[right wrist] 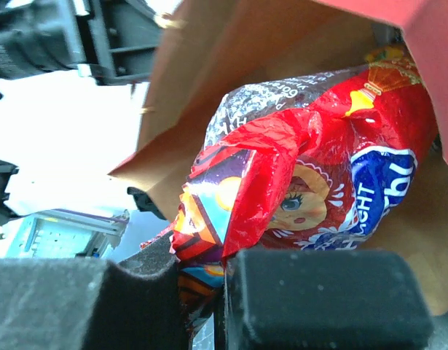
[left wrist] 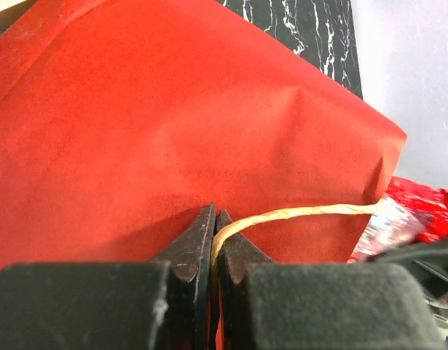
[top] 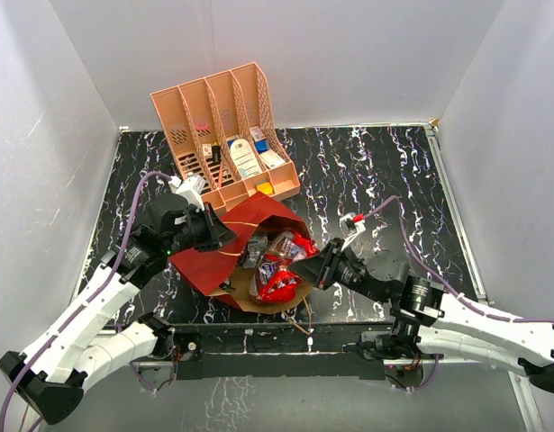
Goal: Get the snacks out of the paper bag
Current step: Take out the snack from the paper bag, then place the snack at the center of the board.
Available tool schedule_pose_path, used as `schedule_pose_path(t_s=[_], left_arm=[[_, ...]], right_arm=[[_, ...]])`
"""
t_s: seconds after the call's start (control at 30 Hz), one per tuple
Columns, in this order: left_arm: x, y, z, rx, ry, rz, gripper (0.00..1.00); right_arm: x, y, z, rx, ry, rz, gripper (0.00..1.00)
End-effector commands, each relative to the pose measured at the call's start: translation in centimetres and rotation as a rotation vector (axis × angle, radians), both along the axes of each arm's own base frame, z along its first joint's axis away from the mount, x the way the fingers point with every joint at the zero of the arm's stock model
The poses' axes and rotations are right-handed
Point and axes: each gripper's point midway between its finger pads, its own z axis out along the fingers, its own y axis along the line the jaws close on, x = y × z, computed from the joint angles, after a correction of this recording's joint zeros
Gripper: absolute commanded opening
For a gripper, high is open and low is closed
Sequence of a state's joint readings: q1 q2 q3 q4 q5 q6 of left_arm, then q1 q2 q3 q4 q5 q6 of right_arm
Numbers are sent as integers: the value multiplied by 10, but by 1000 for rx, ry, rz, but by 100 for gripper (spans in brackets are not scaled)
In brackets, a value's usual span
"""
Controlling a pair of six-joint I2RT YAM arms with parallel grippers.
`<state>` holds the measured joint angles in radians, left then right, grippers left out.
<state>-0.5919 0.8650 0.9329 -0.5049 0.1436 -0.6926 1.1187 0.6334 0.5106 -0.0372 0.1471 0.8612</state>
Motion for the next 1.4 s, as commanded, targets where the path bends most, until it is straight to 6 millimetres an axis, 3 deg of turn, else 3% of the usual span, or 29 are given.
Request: schedule_pose_path(t_s=[0.0, 0.2, 0.43, 0.67, 0.8, 1.0, 1.07, 1.23, 1.37], left_arm=[[1, 12, 7, 11, -19, 61, 0], [1, 12, 5, 14, -11, 64, 0], [1, 11, 4, 11, -7, 57, 0], [0, 12, 6, 11, -11, 62, 0], [1, 12, 8, 16, -15, 60, 0], [2, 10, 8, 17, -12, 49, 0], [2, 9, 8, 18, -9, 45, 0], [1, 8, 6, 19, 3, 42, 0], [1, 7, 8, 13, 2, 40, 0]], right_arm=[[-14, -19, 147, 316, -296, 31, 7], [-20, -38, 189, 305, -426, 17, 7], [-7, -76, 232, 245, -569, -140, 7], [2, -99, 249, 222, -613, -248, 7], [16, -113, 242, 187, -572, -345, 7], [68, -171, 182, -9, -386, -797, 7], [75, -185, 175, -72, -402, -894, 7], [84, -198, 183, -184, -478, -1009, 7], [95, -192, 168, -264, -462, -1071, 7]])
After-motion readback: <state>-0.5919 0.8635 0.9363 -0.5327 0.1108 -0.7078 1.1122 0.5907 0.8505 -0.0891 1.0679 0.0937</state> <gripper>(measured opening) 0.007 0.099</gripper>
